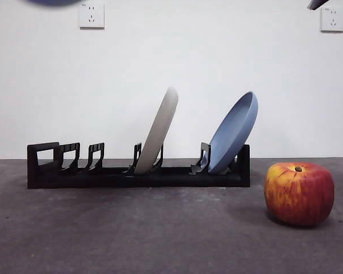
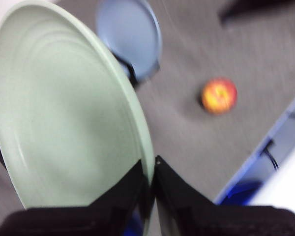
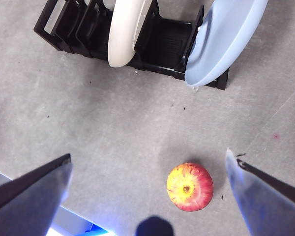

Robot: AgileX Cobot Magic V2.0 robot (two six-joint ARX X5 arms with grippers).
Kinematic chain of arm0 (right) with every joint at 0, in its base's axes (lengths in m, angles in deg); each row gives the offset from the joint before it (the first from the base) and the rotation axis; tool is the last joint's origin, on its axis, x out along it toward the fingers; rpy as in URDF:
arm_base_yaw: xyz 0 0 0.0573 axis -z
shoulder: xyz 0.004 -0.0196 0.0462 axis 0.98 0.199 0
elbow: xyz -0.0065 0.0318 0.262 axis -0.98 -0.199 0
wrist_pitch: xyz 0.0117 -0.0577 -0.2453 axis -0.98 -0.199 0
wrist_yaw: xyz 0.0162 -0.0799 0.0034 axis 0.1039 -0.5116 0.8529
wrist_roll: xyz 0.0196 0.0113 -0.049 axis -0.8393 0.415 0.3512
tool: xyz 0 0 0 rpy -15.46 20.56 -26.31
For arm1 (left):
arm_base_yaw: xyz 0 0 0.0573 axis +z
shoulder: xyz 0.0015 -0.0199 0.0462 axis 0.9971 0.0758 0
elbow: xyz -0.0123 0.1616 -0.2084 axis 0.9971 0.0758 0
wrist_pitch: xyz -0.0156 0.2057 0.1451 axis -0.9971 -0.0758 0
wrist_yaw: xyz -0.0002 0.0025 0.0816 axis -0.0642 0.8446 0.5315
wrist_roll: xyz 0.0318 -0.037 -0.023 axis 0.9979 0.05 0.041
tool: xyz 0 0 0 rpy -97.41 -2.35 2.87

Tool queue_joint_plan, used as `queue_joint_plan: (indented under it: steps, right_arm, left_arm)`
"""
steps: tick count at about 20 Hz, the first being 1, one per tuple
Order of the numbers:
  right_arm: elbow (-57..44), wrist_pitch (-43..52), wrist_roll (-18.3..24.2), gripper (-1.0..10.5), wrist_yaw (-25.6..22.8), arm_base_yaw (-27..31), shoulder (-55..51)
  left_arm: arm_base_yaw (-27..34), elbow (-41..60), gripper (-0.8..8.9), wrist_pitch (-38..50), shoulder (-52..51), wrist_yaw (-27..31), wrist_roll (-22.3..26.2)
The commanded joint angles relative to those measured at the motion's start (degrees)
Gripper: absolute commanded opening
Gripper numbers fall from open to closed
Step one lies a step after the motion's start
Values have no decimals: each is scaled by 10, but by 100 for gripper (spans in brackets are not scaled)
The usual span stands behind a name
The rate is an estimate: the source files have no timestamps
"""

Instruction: Take the green plate from the plate rack,put the plate on the table,take the apple from the table,put the apple in the plate

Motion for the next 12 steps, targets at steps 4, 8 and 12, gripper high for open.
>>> queue_joint_plan:
  steps: [4, 8, 12]
  right_arm:
    - [0, 2, 6, 658, 0, 0, 1]
    - [0, 2, 6, 658, 0, 0, 1]
    - [0, -1, 6, 658, 0, 0, 1]
  left_arm:
    - [-47, 197, -9, 25, 10, 59, -123]
    - [-45, 282, -9, 128, 61, 62, -123]
    - [-41, 292, -8, 193, 136, 58, -101]
